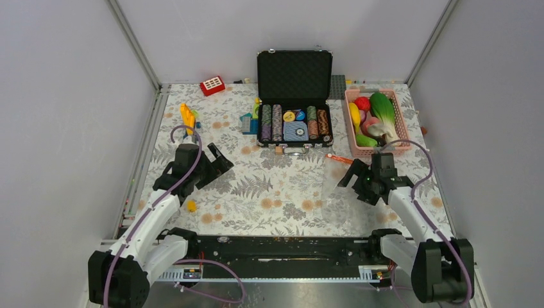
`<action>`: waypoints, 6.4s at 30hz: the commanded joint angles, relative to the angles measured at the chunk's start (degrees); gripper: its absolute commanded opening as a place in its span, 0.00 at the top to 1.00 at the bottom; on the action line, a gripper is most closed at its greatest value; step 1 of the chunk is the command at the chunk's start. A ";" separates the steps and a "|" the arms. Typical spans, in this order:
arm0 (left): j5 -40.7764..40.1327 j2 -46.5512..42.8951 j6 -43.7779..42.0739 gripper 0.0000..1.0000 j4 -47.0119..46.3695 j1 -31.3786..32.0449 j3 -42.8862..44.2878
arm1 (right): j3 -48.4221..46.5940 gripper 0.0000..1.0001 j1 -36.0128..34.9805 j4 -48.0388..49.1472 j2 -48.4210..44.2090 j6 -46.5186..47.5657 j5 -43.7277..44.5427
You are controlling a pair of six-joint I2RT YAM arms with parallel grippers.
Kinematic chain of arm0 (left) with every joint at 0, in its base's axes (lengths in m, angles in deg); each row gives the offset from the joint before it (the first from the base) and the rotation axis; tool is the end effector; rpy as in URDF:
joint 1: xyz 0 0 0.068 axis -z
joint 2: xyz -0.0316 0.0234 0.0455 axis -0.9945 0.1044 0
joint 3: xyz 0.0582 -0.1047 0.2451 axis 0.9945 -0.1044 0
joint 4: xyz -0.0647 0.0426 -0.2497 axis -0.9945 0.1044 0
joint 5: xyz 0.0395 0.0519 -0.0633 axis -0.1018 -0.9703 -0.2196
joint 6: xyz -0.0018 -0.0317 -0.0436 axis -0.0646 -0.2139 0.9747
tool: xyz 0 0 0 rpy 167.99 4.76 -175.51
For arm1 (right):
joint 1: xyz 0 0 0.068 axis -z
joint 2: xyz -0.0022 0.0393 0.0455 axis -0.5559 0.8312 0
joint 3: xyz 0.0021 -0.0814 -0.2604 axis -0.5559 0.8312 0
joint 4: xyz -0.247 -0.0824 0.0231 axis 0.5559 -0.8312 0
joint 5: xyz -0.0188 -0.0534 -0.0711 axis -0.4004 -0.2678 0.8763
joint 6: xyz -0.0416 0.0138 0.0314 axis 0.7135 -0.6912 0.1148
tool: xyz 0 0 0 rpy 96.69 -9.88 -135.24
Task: Place the food in the zip-top bag and seal the zipper
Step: Move the zipper food storage bag to the center of the board, then pick up the zipper food storage bag at the center of the board.
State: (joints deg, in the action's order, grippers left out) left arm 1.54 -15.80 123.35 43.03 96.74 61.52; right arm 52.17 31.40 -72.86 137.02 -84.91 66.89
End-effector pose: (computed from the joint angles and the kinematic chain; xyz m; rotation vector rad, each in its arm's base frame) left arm 0.1851 -0.0444 0.2278 -0.6223 2.3101 -0.5711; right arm 0.1834 0.0134 0.1833 0.6037 2.4696 0.4536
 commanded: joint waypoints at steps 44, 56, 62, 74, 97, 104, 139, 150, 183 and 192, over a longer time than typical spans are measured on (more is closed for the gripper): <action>3.35 7.55 -1.73 0.01 -8.80 13.64 -2.29 | -8.16 0.00 -39.39 8.72 8.41 -11.12 21.52; 2.78 19.67 -2.86 0.14 -10.32 14.93 -0.63 | -8.22 0.06 -34.98 16.27 17.65 -6.27 5.55; 2.20 22.86 -2.98 0.29 -10.36 15.36 -0.02 | -10.17 0.12 -34.98 20.97 22.92 -6.15 -2.20; 1.81 23.73 -2.81 0.46 -10.22 16.10 0.61 | -9.13 0.22 -34.95 23.86 19.62 -6.86 -5.85; -8.15 8.60 -5.41 0.14 2.93 17.17 10.85 | -17.07 1.00 -40.71 21.39 5.92 -9.47 6.17; -16.49 1.64 -6.42 0.01 10.61 17.93 17.84 | -26.64 1.00 -45.63 11.45 9.60 -13.78 22.77; -16.46 7.81 -12.77 0.01 -7.03 45.32 18.65 | -36.36 1.00 -49.21 5.19 18.70 -26.42 26.09; -29.67 13.69 -10.71 0.07 -5.46 49.22 22.02 | -36.44 1.00 -49.84 5.37 20.13 -27.61 24.35; -42.96 16.86 -6.58 1.00 -4.69 50.98 20.60 | -34.65 0.53 -49.84 6.98 14.84 -22.86 22.16; -43.76 12.90 -4.02 1.00 -4.59 51.08 18.89 | -28.31 0.00 -49.84 13.27 2.05 -11.89 32.04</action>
State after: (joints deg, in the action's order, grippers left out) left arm -39.29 0.35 117.38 39.29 147.86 80.79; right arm 21.32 -17.99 -64.19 143.32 -103.27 93.03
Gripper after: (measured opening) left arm 0.011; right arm 0.985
